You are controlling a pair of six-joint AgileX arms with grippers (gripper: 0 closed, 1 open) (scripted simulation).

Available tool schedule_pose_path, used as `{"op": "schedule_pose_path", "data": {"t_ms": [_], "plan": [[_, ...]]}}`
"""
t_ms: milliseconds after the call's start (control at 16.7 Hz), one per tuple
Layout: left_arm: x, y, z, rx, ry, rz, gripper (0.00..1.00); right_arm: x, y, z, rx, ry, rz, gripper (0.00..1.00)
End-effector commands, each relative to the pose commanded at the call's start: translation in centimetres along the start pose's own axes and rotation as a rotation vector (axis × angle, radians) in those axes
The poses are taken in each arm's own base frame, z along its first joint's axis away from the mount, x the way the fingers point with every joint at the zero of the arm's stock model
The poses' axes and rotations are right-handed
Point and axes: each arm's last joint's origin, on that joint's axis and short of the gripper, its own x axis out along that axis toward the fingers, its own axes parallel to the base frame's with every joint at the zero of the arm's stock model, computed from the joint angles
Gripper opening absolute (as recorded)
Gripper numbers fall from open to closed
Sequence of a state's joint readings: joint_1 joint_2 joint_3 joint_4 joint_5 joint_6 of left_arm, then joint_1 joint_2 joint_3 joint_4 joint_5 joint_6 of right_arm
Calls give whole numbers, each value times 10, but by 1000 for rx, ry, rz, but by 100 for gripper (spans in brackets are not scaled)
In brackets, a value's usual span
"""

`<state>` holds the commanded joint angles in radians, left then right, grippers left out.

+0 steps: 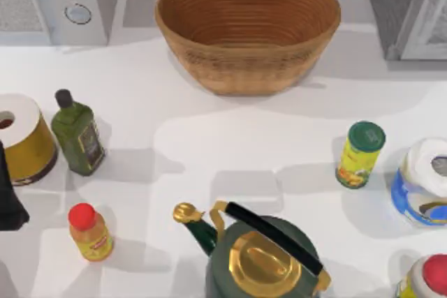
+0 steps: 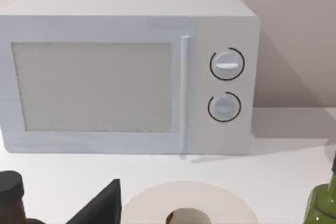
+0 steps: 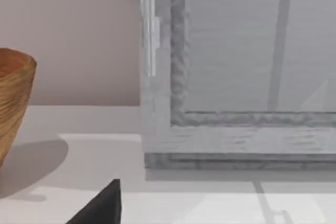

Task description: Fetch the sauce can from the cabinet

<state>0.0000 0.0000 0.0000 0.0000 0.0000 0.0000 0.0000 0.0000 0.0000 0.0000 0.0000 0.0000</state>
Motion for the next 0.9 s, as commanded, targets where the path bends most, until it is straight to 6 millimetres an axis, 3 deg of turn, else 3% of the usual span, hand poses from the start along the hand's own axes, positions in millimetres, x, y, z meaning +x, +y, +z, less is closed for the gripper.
{"op": "schedule_pose_path", "data": {"t_ms": [180,360,660,900], "plan": [[0,0,0,0,0,0,100,0,0,3,0,0,1,100],[0,0,0,0,0,0,100,0,1,27,1,5,3,100],[0,0,0,0,0,0,100,11,6,113,-1,21,3,100],[0,0,0,0,0,0,100,39,13,198,-4,29,2,100]]}}
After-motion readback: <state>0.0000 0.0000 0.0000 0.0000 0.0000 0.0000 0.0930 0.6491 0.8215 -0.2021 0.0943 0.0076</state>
